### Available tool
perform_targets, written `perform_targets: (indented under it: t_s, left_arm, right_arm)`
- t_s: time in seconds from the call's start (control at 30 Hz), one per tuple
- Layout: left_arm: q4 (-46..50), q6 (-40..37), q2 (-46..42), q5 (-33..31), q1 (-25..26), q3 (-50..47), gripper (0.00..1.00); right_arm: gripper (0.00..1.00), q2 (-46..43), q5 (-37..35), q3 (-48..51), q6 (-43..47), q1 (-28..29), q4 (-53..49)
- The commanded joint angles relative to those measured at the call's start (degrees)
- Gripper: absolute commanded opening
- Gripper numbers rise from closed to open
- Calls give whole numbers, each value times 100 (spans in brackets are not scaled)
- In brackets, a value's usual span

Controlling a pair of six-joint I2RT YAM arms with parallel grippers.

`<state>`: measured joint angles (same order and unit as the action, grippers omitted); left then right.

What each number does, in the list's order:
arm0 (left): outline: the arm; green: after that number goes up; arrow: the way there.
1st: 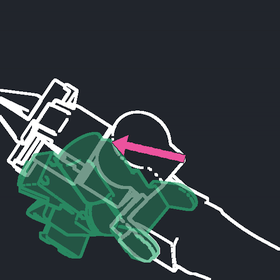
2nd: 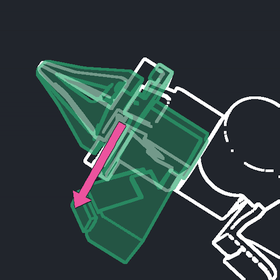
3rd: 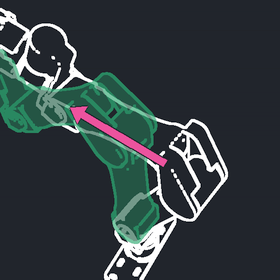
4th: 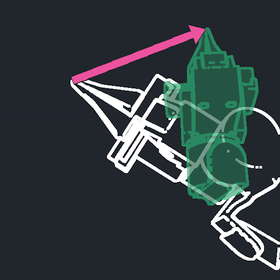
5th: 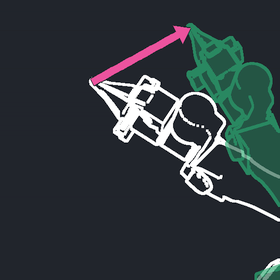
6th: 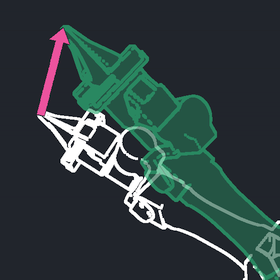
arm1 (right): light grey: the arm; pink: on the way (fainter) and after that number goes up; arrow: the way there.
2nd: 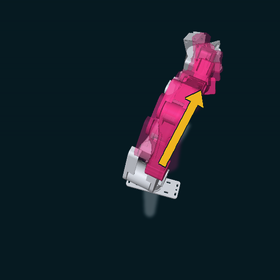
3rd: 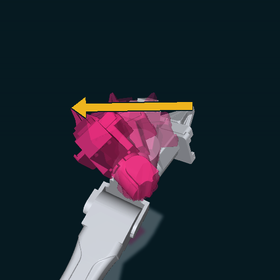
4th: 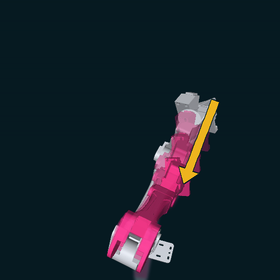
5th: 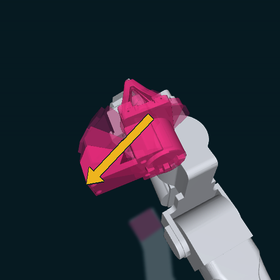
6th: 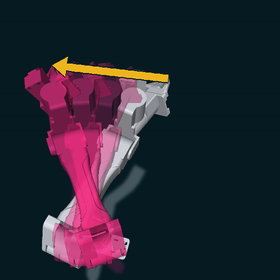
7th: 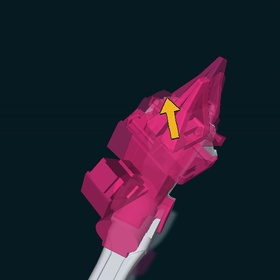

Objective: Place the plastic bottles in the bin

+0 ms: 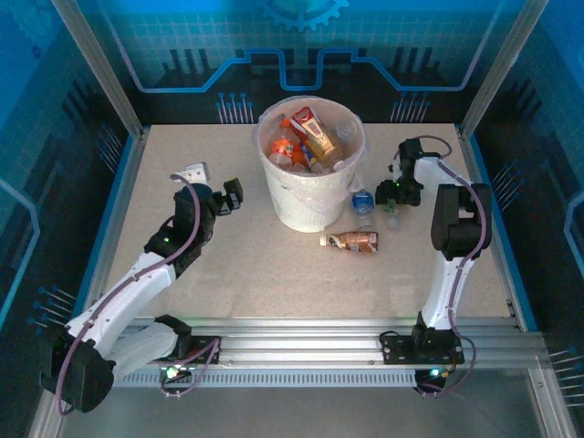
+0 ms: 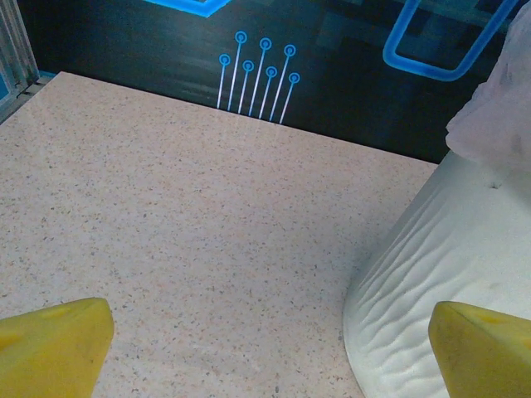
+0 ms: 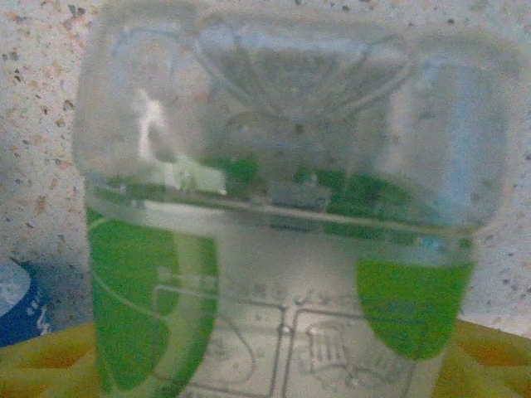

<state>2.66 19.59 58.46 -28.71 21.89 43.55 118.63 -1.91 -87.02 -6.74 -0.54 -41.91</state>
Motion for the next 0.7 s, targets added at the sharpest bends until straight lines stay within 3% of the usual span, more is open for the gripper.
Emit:
perform_targets:
  t_s: [0.0,0.4,0.67]
  left_arm:
    - [20,4,-1,-46,-54,90,99]
    - [17,9,-27,-28,-64,92,99]
    - [-22,27,-45,-1,-76,57,99]
  right_arm:
    - [65,-49,-161,-56,-96,-78,-38]
    - [42,-1608,-601,514,-425,-44,-15]
    - [38,-3117,-961,219,-404,535,-357]
